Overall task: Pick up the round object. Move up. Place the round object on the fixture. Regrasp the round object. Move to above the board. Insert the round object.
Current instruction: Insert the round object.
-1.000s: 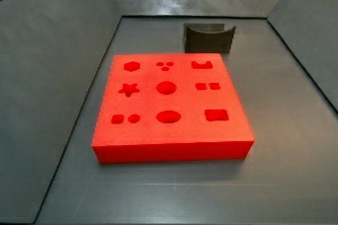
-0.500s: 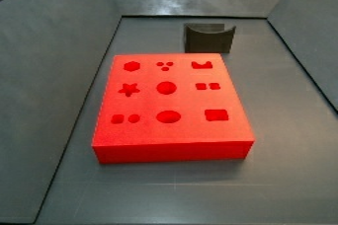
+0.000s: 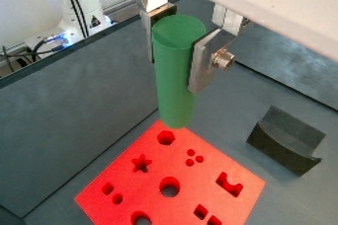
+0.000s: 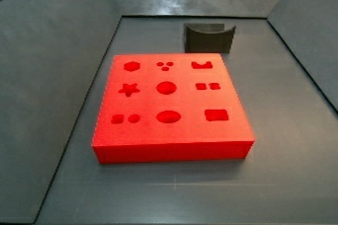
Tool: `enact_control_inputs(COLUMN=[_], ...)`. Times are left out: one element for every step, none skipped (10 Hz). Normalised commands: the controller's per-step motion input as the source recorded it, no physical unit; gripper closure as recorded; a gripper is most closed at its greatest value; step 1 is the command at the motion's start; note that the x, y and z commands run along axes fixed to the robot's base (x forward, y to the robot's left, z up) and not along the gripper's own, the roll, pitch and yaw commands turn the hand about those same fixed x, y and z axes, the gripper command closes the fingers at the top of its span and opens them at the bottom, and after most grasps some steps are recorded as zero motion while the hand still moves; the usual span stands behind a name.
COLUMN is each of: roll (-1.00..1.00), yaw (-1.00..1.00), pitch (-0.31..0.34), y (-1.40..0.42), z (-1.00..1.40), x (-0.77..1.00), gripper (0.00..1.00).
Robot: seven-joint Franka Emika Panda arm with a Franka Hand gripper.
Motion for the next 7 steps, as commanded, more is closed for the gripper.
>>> enact_control_inputs(roll=[0.01,0.03,0.18,0.18,0.15,0.13,0.13], yaw=[0.0,0.0,0.0,0.0,0.03,0.04,0.09], pitch=[0.0,0.0,-0.211,-0.201,-0.239,-0.254,-0.217], y=[0.0,0.0,-0.01,0.0,0.0,0.0,-0.13], z=[0.0,-0.09,-0.73,-0.76,-0.75,-0.71,-0.73], x=[0.0,-0.01,-0.16,-0.21,-0.18,-0.13,0.0], gripper=[1.0,1.0,1.0,1.0,1.0,1.0,1.0])
